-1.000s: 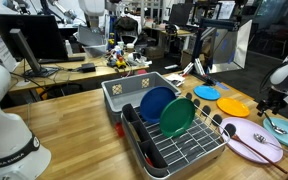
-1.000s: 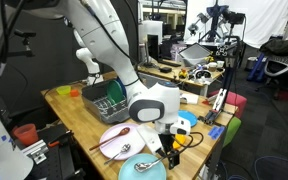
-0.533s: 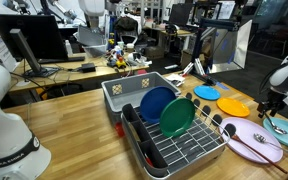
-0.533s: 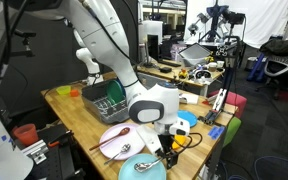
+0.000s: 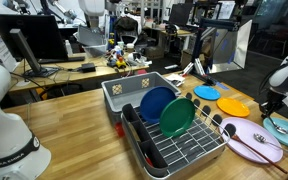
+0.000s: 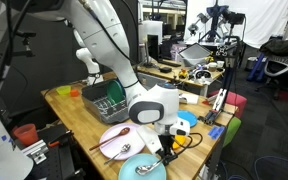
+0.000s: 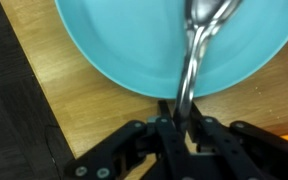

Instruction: Pick up the spoon from the light blue plate and put it on the grey plate

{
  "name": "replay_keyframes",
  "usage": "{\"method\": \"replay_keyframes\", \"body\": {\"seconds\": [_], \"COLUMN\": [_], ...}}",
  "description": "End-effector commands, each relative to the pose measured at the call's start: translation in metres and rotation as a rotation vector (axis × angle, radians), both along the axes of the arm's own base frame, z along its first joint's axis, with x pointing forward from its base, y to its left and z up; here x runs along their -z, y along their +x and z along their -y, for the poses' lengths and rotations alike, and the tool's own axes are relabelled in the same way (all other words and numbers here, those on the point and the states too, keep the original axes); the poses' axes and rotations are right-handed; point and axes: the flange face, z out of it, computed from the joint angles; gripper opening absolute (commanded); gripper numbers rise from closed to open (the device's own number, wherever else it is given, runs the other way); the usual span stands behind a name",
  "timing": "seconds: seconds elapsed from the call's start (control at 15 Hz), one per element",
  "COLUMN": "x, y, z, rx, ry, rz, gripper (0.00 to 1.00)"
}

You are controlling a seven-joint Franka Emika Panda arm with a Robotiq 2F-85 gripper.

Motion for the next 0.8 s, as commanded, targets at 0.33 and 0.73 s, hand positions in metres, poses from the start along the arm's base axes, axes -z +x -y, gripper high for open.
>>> {"method": "replay_keyframes", "body": {"seconds": [0.33, 0.73], "x": [-0.007, -0.027], "y": [0.001, 0.0], "z": [0.001, -0.003], "rx": [-0.003, -0.013], "ry": [-0.026, -0.018], "rz": [0.03, 0.055], "gripper": [0.04, 0.04]}}
